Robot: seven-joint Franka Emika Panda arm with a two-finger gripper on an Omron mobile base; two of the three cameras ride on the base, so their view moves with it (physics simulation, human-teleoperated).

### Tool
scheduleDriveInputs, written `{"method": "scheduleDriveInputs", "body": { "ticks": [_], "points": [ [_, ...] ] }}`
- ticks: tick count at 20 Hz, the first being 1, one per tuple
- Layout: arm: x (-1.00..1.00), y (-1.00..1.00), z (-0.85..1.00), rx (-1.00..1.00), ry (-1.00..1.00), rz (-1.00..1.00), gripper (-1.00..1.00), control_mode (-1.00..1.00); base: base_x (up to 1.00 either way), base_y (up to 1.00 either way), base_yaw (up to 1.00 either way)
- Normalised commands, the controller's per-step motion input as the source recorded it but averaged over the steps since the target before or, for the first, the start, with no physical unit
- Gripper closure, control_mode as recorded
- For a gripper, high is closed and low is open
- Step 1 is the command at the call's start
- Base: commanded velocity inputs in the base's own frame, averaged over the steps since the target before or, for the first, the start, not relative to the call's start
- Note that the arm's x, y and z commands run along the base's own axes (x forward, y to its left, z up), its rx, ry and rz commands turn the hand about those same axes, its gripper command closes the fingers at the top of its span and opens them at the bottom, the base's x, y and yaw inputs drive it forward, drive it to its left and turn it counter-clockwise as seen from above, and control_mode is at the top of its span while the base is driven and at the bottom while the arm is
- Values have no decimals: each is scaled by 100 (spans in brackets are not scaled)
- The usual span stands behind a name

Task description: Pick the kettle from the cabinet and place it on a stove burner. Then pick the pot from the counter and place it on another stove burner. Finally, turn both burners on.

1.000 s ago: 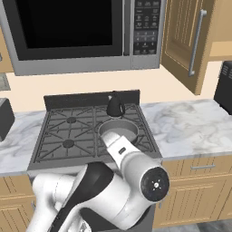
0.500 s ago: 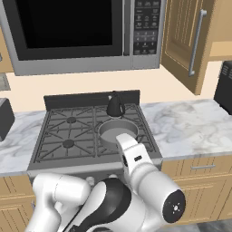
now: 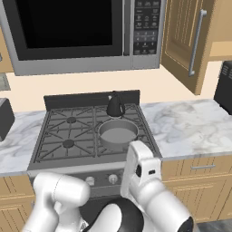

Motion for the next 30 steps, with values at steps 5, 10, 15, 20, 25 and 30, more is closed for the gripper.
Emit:
{"method": "scheduleDriveInputs", "body": {
  "ticks": [5, 10, 15, 20, 25, 30],
  "points": [
    [-24, -7, -11, 21, 1, 0, -100, -100, 0, 0, 0],
    [-19, -2, -32, 28, 6, 0, -100, -100, 0, 0, 0],
    [-3, 0, -27, 31, 13, 0, -100, -100, 0, 0, 0],
    [0, 7, -23, 29, 17, 0, -100, -100, 0, 0, 0],
    [4, 11, -24, 28, 18, 0, -100, -100, 0, 0, 0],
    [5, 9, -25, 27, 17, 0, -100, -100, 0, 0, 0]
  ]
}}
